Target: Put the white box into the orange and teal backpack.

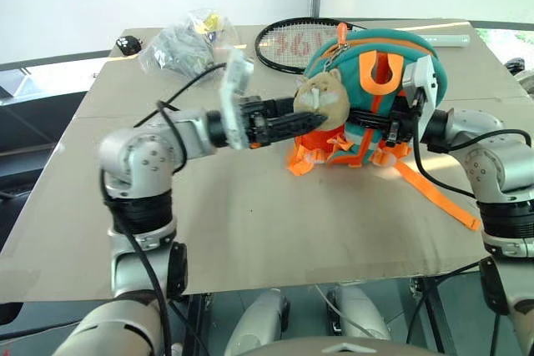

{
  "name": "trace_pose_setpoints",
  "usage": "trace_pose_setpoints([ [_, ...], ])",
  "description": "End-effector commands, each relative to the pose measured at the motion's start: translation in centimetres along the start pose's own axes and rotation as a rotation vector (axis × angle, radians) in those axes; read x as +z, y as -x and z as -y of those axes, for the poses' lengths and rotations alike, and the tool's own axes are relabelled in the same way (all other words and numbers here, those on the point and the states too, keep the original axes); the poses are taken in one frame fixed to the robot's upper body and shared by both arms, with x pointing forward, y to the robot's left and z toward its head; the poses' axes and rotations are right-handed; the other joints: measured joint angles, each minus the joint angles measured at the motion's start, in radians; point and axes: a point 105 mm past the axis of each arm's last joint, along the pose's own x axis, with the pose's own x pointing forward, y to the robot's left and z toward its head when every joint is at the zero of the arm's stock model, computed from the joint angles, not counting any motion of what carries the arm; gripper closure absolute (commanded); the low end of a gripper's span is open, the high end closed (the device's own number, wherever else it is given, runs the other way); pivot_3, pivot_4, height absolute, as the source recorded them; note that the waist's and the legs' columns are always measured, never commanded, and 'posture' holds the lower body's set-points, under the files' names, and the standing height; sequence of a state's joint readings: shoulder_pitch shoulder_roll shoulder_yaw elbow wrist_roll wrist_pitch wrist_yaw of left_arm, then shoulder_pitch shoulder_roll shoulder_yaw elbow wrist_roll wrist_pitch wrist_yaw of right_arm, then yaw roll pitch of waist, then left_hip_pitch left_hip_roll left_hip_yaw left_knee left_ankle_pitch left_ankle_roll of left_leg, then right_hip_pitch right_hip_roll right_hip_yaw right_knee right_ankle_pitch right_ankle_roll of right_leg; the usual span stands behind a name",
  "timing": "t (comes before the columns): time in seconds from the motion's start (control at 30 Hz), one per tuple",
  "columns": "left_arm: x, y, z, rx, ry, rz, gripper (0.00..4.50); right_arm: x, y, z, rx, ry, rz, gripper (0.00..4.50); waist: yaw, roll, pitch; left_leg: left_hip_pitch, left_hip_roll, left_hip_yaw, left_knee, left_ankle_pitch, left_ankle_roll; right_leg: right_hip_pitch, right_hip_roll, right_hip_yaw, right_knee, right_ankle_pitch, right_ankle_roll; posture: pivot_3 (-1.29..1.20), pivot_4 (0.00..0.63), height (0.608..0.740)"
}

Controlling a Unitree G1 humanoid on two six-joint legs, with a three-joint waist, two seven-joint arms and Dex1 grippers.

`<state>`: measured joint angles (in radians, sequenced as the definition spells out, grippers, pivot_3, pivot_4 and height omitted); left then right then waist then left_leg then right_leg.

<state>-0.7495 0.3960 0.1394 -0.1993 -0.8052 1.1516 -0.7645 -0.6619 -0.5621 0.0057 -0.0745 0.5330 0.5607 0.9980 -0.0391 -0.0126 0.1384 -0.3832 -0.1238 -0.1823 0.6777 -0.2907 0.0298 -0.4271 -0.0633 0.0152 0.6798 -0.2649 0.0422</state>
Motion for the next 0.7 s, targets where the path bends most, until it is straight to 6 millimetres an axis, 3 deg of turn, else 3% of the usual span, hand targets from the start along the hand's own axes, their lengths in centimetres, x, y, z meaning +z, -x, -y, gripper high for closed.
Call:
trace_pose_setpoints([
  [0.03,0.6,-1.1,0.0,0.013,-0.077,0.05,0.84,1.5,-0.2,-0.4,0.022,0.065,0.03,4.5,0.0,0.0,0.0,0.0,0.0,0.0,0.0,0.0,0.0,0.0,0.0,0.0,0.0,0.0,0.0,0.0,0.15,0.739],
  [0.2,0.9,-1.3,-0.2,0.007,-0.103,0.096,3.23,1.6,0.2,-0.2,-0.011,0.065,0.028,4.5,0.0,0.0,0.0,0.0,0.0,0.001,0.0,0.0,0.0,0.0,0.0,0.0,0.0,0.0,0.0,0.0,0.15,0.739],
  [0.3,2.2,-0.4,0.1,-0.016,-0.112,0.158,4.09,2.0,0.6,0.6,-0.077,0.054,0.049,4.5,0.001,0.0,0.0,0.0,0.0,0.001,0.0,0.0,0.0,0.0,0.0,0.001,0.0,0.0,0.0,0.0,0.15,0.739],
  [0.57,6.6,6.0,-1.4,0.02,-0.055,0.319,4.15,3.8,3.8,8.2,-0.544,-0.069,0.193,4.5,-0.005,0.0,0.0,0.001,0.0,0.001,-0.003,0.0,0.0,-0.001,0.0,0.002,0.0,0.0,0.0,0.0,0.15,0.739],
  [0.63,6.7,7.8,-2.2,0.057,-0.022,0.356,4.15,3.9,4.9,9.9,-0.649,-0.107,0.216,4.5,-0.005,0.0,0.0,0.001,0.0,0.002,-0.003,0.0,0.0,-0.002,0.0,0.002,0.0,0.0,0.0,0.0,0.15,0.739],
  [0.7,4.8,9.1,-3.5,0.13,0.014,0.326,4.15,3.8,5.8,10.9,-0.726,-0.118,0.217,4.5,-0.009,0.001,0.0,0.001,0.0,0.002,-0.002,0.0,0.0,-0.002,0.0,0.002,-0.001,0.0,0.0,0.0,0.15,0.739],
])
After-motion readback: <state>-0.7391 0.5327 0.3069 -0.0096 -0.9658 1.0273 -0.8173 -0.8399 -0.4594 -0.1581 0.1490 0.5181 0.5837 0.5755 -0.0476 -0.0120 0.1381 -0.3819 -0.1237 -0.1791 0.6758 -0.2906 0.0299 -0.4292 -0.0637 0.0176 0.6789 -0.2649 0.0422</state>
